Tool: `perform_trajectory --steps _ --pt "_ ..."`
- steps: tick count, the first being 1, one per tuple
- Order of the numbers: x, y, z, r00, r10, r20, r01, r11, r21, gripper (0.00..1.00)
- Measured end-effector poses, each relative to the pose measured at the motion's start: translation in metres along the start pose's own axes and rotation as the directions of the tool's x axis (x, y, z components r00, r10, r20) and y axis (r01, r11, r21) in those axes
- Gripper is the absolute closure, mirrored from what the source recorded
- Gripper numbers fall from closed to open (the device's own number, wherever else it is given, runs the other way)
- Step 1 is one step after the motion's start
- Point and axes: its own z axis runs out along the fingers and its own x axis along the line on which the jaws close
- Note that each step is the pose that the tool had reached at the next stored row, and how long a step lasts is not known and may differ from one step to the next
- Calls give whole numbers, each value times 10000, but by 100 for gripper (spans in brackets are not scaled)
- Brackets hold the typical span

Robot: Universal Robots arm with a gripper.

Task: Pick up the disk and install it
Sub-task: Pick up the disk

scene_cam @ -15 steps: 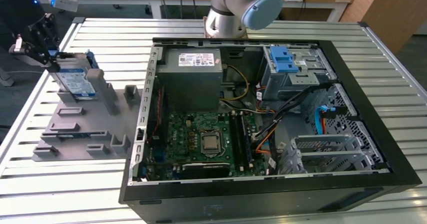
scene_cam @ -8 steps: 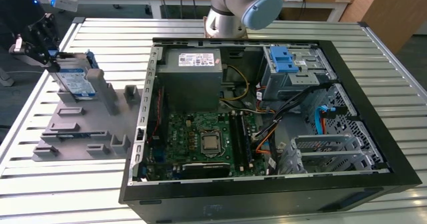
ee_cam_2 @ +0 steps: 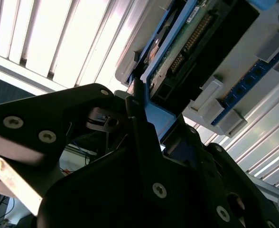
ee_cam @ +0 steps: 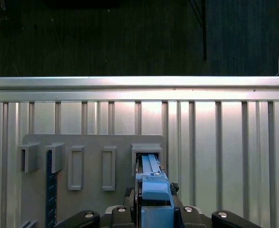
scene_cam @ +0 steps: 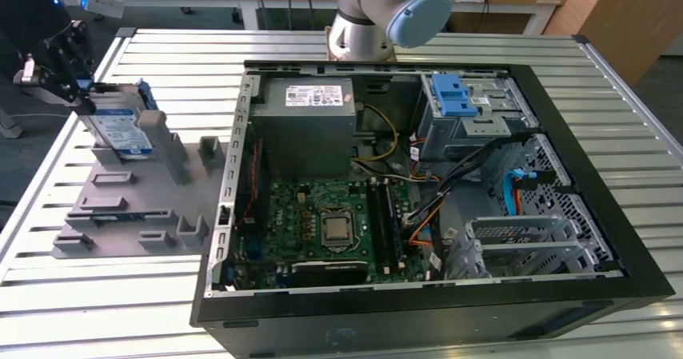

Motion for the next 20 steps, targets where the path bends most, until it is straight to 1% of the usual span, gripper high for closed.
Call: perform_trajectory --steps 18,20 --pt "0 0 -31 10000 0 -1 0 10000 -2 64" --pt "-1 1 -70 10000 1 -1 -1 10000 -1 64"
